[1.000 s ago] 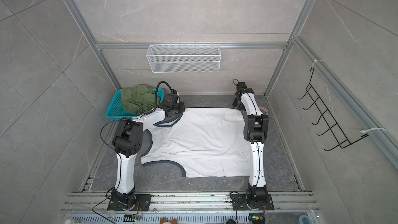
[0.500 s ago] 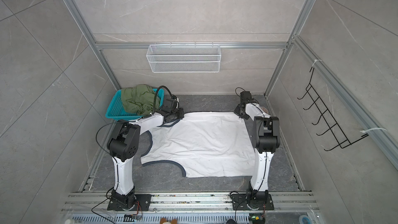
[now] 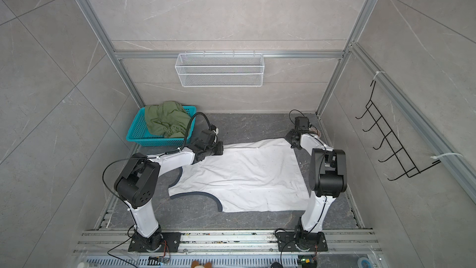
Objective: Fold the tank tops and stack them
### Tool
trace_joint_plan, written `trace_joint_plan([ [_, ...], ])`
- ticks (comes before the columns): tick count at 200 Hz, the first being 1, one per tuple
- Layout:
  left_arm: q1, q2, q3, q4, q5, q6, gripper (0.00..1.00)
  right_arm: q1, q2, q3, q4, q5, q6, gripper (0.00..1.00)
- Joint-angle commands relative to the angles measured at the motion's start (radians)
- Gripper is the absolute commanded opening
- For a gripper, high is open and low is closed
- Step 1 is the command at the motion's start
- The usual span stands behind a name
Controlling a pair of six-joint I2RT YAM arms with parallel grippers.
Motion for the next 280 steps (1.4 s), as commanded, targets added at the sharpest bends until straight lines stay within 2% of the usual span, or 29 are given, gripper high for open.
trace_joint_plan([
  [1,-0.016,-0.072,-0.040,0.030,-0.038,-0.015,0.00,-0.002,-0.057,-0.064,0.033,0.005,0.038,0.01],
  [52,-0.027,-0.106,-0.138,0.051,-0.042,-0.047,0.00,-0.003,-0.123,-0.190,0.054,0.060,0.079,0.03],
  [85,-0.038,-0.122,-0.174,0.055,-0.039,-0.054,0.00,-0.002,-0.145,-0.202,0.036,0.107,0.079,0.05],
  [104,-0.052,-0.116,-0.177,0.051,-0.026,-0.051,0.00,-0.002,-0.145,-0.199,0.028,0.111,0.081,0.11],
  [116,-0.065,-0.116,-0.180,0.046,-0.021,-0.050,0.00,-0.002,-0.145,-0.200,0.017,0.121,0.088,0.24],
  [123,-0.070,-0.120,-0.183,0.044,-0.021,-0.051,0.03,-0.002,-0.147,-0.202,0.014,0.127,0.092,0.31],
  [136,-0.083,-0.129,-0.192,0.044,-0.025,-0.049,0.08,-0.002,-0.158,-0.208,0.005,0.138,0.097,0.32],
  [145,-0.085,-0.137,-0.198,0.039,-0.027,-0.050,0.11,-0.003,-0.169,-0.212,-0.008,0.151,0.105,0.40],
  [162,-0.085,-0.160,-0.210,0.029,-0.038,-0.045,0.23,-0.002,-0.200,-0.227,-0.018,0.171,0.115,0.50],
  [202,-0.085,-0.217,-0.194,-0.011,-0.094,-0.013,0.34,-0.003,-0.255,-0.249,-0.022,0.161,0.114,0.57],
  [226,-0.082,-0.187,-0.127,-0.064,-0.088,-0.016,0.40,-0.002,-0.230,-0.223,-0.070,0.130,0.117,0.60],
  [245,-0.083,-0.135,-0.054,-0.152,-0.090,-0.051,0.42,-0.002,-0.203,-0.209,-0.116,0.106,0.144,0.63],
  [280,-0.085,-0.116,-0.016,-0.278,-0.098,-0.122,0.55,-0.021,-0.207,-0.245,-0.129,0.045,0.176,0.69],
])
